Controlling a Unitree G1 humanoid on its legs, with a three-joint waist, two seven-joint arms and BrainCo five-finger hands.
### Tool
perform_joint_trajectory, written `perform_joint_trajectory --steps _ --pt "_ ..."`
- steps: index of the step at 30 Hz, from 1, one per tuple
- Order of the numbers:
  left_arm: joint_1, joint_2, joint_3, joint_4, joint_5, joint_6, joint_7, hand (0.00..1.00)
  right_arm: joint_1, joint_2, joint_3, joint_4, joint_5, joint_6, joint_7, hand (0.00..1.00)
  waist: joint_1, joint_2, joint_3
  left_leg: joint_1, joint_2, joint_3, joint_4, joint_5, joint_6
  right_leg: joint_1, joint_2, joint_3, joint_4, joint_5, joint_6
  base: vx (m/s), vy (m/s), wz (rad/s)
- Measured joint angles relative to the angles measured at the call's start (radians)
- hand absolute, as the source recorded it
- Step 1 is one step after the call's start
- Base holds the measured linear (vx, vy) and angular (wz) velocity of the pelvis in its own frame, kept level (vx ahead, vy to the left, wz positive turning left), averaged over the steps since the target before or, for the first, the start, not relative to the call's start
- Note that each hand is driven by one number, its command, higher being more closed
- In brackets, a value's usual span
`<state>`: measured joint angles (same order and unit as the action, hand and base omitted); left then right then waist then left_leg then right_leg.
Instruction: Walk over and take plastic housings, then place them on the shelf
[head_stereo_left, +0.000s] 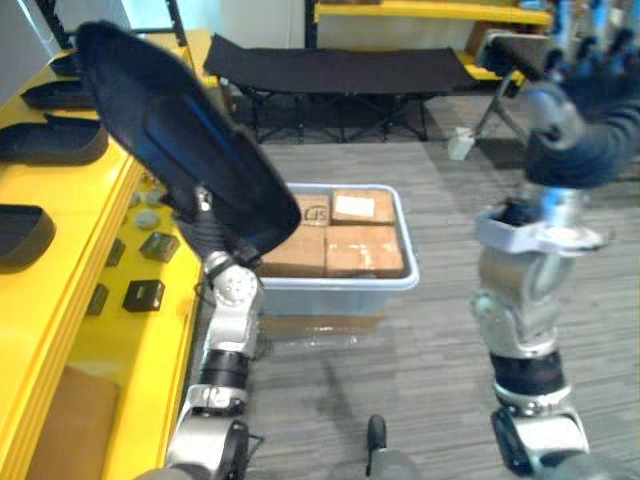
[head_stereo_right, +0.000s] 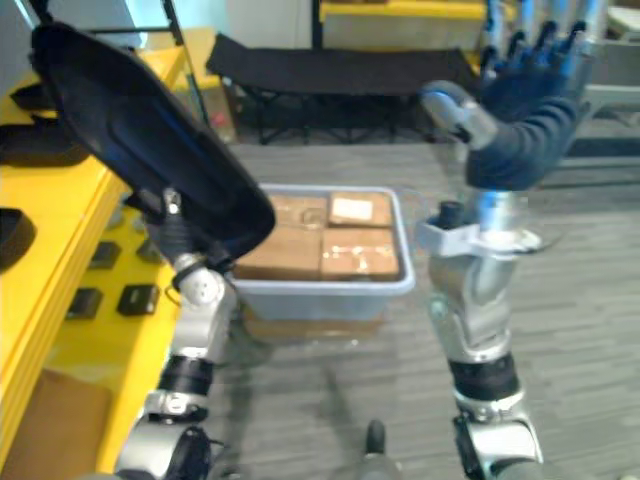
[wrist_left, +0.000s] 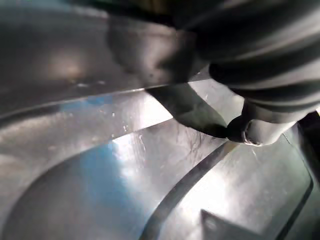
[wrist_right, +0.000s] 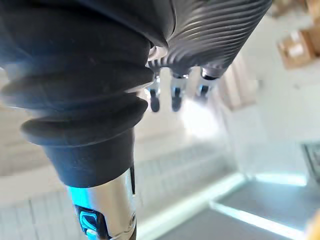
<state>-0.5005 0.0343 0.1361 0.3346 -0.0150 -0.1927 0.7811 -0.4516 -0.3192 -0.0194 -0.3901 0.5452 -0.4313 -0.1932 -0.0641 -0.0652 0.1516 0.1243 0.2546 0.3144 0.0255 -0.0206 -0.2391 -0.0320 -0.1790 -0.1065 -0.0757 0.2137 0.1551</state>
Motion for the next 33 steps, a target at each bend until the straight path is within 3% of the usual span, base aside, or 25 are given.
perform_joint_trajectory --steps 2,4,5,7,10,13,17,22,25,29,30,33 --pt "0.015 0.000 0.023 0.000 0.018 -0.031 0.003 1.00 0.079 0.004 -0.057 0.002 0.037 0.022 -0.004 0.00 -0.007 -0.001 -0.017 0.002 -0.001 0.008 -0.010 0.000 0.000 -0.003 0.001 0.004 0.000 -0.003 0.004 0.01 0.019 -0.16" --pt "0.064 -0.001 0.050 -0.015 0.023 -0.101 -0.004 1.00 0.232 0.030 -0.154 0.027 0.071 0.074 0.002 0.00 -0.010 0.003 -0.032 0.020 -0.002 0.028 -0.023 0.001 -0.002 -0.005 0.006 0.026 -0.002 -0.006 0.006 0.04 0.025 -0.18" --pt "0.080 -0.001 0.059 -0.028 0.022 -0.116 -0.004 1.00 0.271 0.041 -0.173 0.038 0.070 0.083 0.005 0.00 -0.015 0.005 -0.033 0.021 -0.002 0.029 -0.023 0.000 -0.003 -0.005 0.006 0.026 -0.002 -0.007 0.007 0.03 0.022 -0.12" --pt "0.154 -0.001 0.093 -0.129 0.022 -0.154 -0.015 1.00 0.395 0.072 -0.213 0.119 0.069 0.100 0.028 0.00 -0.040 0.008 -0.035 0.019 -0.003 0.034 -0.028 0.000 -0.003 -0.012 0.007 0.029 -0.002 -0.008 0.008 0.02 0.015 -0.05" --pt "0.279 -0.001 0.112 -0.323 0.012 -0.195 -0.055 1.00 0.529 0.111 -0.268 0.250 0.086 0.099 0.084 0.00 -0.042 0.022 -0.033 0.014 -0.005 0.040 -0.031 -0.002 -0.003 -0.021 0.007 0.034 -0.002 -0.011 0.011 0.00 0.006 -0.05" --pt "0.354 -0.002 0.121 -0.418 0.011 -0.215 -0.101 1.00 0.542 0.138 -0.304 0.294 0.090 0.093 0.090 0.00 -0.040 0.038 -0.031 -0.020 -0.002 0.017 0.014 -0.024 0.002 -0.028 -0.002 0.024 0.015 -0.033 0.016 -0.02 0.016 0.15" --pt "0.479 -0.006 0.124 -0.522 -0.061 -0.220 -0.172 1.00 0.544 0.169 -0.288 0.338 0.078 0.073 0.088 0.00 0.004 0.077 0.028 -0.096 0.018 -0.053 0.195 -0.112 0.011 -0.065 -0.019 0.005 0.179 -0.119 0.022 -0.05 0.052 0.28" --pt "0.632 -0.047 0.151 -0.596 -0.092 -0.238 -0.173 1.00 0.561 0.228 -0.200 0.368 0.056 0.060 0.097 0.00 0.057 0.086 0.052 -0.148 0.012 -0.124 0.302 -0.172 0.027 -0.054 -0.050 -0.036 0.259 -0.175 0.040 -0.03 0.062 0.33" --pt "0.701 -0.051 0.180 -0.643 -0.081 -0.235 -0.155 1.00 0.555 0.237 -0.131 0.368 0.017 0.059 0.109 0.00 0.083 0.095 0.065 -0.165 0.001 -0.180 0.332 -0.186 0.032 -0.014 -0.068 -0.088 0.263 -0.189 0.046 0.01 0.046 0.56" --pt "0.801 -0.051 0.309 -0.731 0.038 -0.198 -0.100 1.00 0.476 0.232 -0.005 0.412 -0.020 0.062 0.120 0.00 0.152 0.112 0.070 -0.207 -0.042 -0.276 0.337 -0.184 0.040 0.016 -0.112 -0.180 0.298 -0.222 0.053 0.04 0.023 0.61" --pt "0.807 -0.051 0.318 -0.733 0.044 -0.195 -0.098 1.00 0.470 0.231 0.002 0.417 -0.020 0.062 0.120 0.00 0.158 0.115 0.071 -0.210 -0.045 -0.283 0.337 -0.184 0.040 0.020 -0.116 -0.190 0.298 -0.224 0.054 0.07 0.010 0.75" --pt "0.859 -0.052 0.416 -0.754 0.071 -0.174 -0.079 1.00 0.397 0.223 0.094 0.479 -0.024 0.065 0.133 0.00 0.225 0.129 0.073 -0.230 -0.078 -0.364 0.337 -0.178 0.045 0.066 -0.139 -0.275 0.302 -0.246 0.061 0.08 0.003 0.77"
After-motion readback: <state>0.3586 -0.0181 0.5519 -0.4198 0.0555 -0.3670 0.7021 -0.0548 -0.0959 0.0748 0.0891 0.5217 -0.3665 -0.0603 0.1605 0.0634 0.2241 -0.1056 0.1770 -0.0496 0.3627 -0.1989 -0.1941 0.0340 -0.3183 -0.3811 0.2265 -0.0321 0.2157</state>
